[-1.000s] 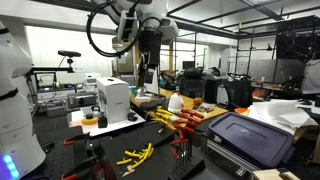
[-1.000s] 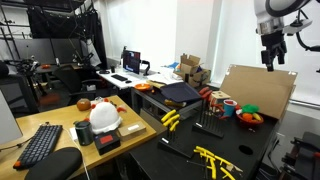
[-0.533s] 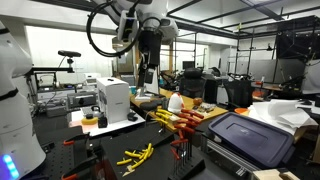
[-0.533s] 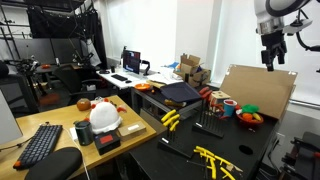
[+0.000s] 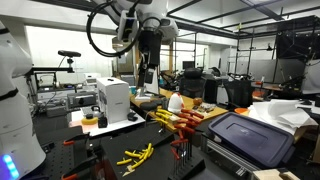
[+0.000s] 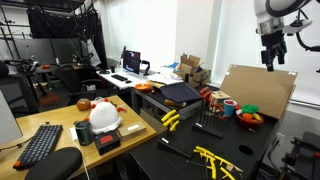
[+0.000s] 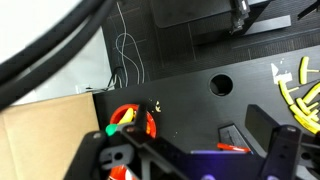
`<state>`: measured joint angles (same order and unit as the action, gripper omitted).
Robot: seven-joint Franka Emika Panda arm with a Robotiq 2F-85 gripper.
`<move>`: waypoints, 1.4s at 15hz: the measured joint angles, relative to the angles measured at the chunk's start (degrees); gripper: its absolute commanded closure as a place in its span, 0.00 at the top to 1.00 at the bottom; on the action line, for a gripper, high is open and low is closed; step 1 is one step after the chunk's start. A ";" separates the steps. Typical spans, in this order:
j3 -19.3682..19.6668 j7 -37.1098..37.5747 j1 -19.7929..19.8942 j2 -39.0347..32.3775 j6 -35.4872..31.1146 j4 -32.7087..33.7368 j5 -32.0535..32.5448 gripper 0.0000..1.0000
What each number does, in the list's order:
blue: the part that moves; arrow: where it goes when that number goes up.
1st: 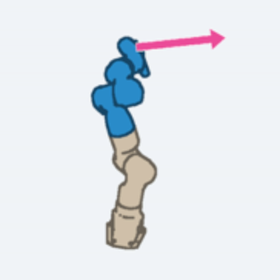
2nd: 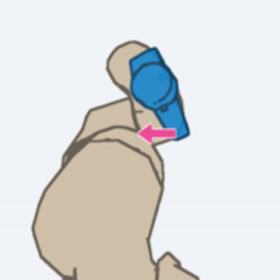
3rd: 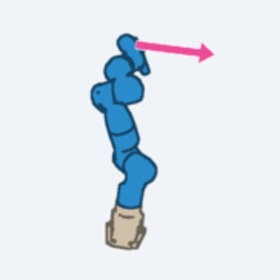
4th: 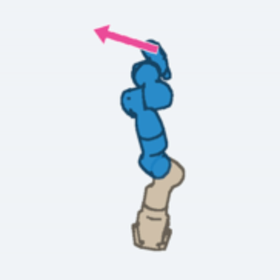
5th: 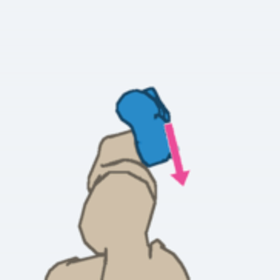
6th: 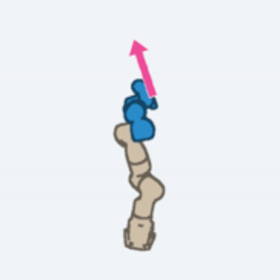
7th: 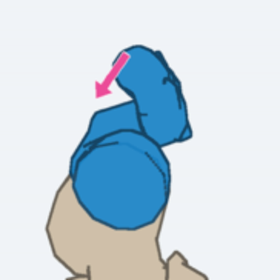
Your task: Put the metal object with the yellow handle farthest from you on the table
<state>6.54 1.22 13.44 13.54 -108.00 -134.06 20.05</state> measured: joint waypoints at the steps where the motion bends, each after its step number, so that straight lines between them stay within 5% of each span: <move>1: 0.00 0.00 0.00 0.00 0.00 0.00 0.00 1.00; 11: 0.02 -0.15 -3.33 -3.79 -3.43 -0.02 -1.73 1.00; 21: -2.06 -12.75 -7.92 -23.53 -17.25 5.87 -14.31 1.00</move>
<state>4.48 -11.53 5.52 -9.99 -125.25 -128.19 5.74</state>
